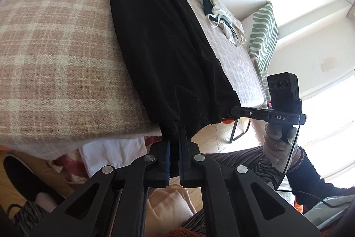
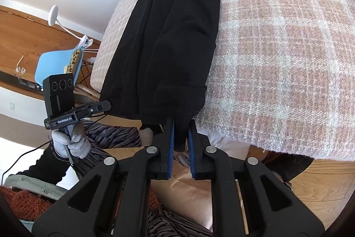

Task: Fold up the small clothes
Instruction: 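Grasp the hem with both tools and lift it up, then fold the hem toward the collar with both tools and release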

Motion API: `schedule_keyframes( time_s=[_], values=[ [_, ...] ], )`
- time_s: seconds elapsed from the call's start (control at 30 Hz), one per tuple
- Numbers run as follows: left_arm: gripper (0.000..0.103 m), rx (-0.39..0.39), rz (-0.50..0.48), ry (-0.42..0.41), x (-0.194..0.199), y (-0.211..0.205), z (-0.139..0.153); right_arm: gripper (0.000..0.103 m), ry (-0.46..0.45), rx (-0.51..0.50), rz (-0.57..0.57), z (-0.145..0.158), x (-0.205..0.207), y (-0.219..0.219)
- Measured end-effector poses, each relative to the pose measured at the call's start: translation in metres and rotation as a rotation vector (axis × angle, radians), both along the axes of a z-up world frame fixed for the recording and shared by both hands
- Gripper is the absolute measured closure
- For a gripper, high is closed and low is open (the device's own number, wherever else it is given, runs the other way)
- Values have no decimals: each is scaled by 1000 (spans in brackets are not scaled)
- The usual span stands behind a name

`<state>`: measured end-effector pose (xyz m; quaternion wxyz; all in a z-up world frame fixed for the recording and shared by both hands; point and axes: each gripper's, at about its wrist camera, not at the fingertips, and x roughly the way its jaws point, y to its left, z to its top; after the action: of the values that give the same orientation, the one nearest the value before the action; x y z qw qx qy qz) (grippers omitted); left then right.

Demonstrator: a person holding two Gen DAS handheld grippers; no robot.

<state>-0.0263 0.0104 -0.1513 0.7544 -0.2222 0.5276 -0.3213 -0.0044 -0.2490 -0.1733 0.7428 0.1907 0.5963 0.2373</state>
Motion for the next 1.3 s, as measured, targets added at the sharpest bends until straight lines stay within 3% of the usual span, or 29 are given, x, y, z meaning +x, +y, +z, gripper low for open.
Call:
schedule_keyframes(
  time_s=[0.07, 0.13, 0.3, 0.5, 0.93, 1.3],
  values=[
    [99, 14, 11, -36, -3, 5, 8, 95, -49, -28, -1, 7, -2, 0],
    [99, 18, 15, -46, -4, 7, 9, 96, -78, 11, -12, 15, -2, -6],
    [99, 30, 1, -18, 1, -3, -4, 96, -30, -22, 17, 3, 0, 3],
    [100, 13, 17, -69, 15, -3, 16, 96, -69, 38, -16, 22, 14, -1],
    [99, 49, 82, -158, 91, 0, 48, 96, -182, 42, -119, 51, 81, -5],
    [99, 103, 121, -140, 147, 7, 32, 96, -137, 6, -159, 27, 148, -2]
  ],
)
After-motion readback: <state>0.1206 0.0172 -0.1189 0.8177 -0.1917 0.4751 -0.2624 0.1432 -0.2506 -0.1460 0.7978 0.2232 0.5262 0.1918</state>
